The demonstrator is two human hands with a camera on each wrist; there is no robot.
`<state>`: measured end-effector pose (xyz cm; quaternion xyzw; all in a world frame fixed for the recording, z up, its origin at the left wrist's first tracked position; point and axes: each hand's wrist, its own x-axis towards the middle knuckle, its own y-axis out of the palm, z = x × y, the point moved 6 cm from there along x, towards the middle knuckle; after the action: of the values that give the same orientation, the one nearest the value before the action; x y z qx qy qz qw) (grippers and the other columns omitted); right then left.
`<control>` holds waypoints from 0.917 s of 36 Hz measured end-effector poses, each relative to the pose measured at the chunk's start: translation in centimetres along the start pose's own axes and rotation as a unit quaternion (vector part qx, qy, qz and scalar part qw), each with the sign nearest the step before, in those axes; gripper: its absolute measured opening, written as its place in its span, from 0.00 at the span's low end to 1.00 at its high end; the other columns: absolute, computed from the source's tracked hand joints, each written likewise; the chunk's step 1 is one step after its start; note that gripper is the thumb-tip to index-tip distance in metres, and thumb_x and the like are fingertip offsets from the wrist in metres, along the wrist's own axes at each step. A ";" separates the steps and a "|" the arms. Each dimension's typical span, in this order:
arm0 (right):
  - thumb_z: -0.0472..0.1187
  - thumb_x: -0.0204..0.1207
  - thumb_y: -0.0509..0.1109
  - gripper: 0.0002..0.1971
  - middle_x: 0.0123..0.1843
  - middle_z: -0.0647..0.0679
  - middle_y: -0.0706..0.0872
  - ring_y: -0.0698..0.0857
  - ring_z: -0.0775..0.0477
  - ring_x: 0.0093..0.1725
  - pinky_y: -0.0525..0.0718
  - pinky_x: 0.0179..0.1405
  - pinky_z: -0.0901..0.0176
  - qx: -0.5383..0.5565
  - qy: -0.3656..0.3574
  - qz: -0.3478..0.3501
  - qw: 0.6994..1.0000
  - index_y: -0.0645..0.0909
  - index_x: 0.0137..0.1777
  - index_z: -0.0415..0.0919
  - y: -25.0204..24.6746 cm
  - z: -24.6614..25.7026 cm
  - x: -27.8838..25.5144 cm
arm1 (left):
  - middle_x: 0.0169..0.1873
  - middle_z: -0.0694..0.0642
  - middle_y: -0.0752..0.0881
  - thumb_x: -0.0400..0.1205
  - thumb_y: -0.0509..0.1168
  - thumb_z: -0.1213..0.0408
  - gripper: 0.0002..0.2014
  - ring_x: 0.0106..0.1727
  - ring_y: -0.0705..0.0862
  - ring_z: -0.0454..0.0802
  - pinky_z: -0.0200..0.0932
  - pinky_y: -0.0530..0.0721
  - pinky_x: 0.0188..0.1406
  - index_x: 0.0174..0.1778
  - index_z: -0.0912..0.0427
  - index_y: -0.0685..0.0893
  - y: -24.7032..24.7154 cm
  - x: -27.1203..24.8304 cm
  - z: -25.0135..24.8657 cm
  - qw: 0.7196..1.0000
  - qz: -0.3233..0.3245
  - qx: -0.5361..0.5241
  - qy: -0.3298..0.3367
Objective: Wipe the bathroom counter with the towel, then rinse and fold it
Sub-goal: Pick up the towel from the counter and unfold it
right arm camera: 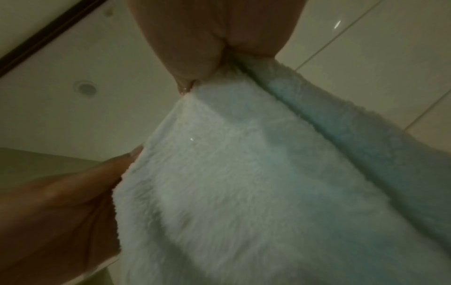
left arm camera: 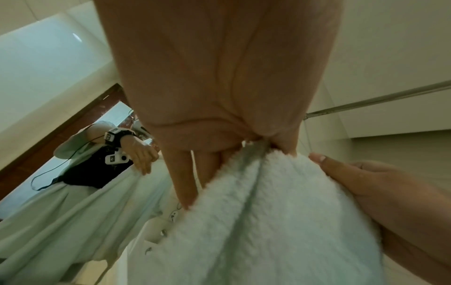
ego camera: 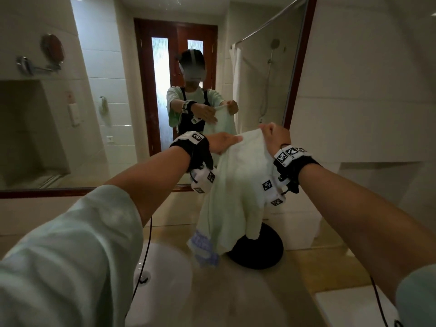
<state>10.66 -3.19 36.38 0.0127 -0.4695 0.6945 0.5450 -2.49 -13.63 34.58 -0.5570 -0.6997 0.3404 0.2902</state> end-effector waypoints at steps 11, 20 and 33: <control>0.47 0.87 0.53 0.23 0.29 0.54 0.67 0.73 0.47 0.41 0.59 0.36 0.61 -0.001 0.010 -0.061 0.998 0.61 0.28 0.47 -3.4 2.1 -2.2 | 0.57 0.51 0.84 0.76 0.71 0.47 0.25 0.58 0.82 0.51 0.41 0.77 0.59 0.65 0.56 0.81 0.4 -4.0 1.1 0.993 0.073 0.096 -0.022; 0.47 0.87 0.54 0.22 0.30 0.52 0.69 0.72 0.47 0.42 0.60 0.36 0.60 -0.003 0.045 -0.100 0.994 0.62 0.29 0.45 -6.0 1.0 -5.5 | 0.63 0.53 0.82 0.76 0.73 0.61 0.24 0.60 0.81 0.51 0.43 0.78 0.64 0.68 0.59 0.78 3.7 -6.3 3.0 0.985 0.147 0.077 -0.042; 0.50 0.88 0.50 0.26 0.61 0.29 0.82 0.81 0.32 0.61 0.75 0.55 0.51 -0.049 0.183 -0.072 0.979 0.77 0.59 0.25 -8.4 -6.9 -11.3 | 0.63 0.57 0.81 0.56 0.70 0.33 0.42 0.62 0.80 0.59 0.56 0.76 0.69 0.61 0.58 0.83 6.2 -7.0 3.7 0.974 0.105 0.199 -0.037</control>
<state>25.14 -7.33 31.87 -0.1072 -0.3933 0.6201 0.6703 -0.29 -20.11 27.23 -0.5451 -0.5658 0.5220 0.3321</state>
